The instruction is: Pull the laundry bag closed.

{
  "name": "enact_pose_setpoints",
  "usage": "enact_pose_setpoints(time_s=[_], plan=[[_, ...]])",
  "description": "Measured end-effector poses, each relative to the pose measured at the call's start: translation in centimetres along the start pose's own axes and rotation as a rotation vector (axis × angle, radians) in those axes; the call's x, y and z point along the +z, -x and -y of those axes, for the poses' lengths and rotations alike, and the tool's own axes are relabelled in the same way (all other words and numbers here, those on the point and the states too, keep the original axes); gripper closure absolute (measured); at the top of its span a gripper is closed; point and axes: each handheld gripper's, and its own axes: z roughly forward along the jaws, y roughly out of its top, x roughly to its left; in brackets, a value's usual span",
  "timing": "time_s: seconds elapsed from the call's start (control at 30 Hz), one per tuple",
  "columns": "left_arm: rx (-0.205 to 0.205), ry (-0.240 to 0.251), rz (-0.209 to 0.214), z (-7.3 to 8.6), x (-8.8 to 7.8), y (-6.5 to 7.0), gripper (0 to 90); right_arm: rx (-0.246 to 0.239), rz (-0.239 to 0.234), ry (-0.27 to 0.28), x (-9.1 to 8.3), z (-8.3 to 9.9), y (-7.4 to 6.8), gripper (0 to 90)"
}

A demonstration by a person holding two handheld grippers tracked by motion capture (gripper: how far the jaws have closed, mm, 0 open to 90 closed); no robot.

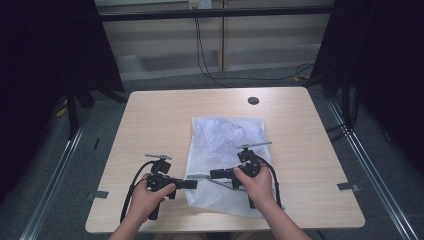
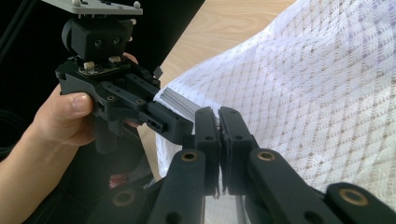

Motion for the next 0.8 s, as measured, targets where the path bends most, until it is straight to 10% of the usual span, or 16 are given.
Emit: enact_pose_setpoints(time_s=[0.8], plan=[[0.006, -0.009, 0.002, -0.08, 0.22, 0.1, 88.2, -0.003, -0.011, -0.007, -0.35, 0.11, 0.24, 87.8]])
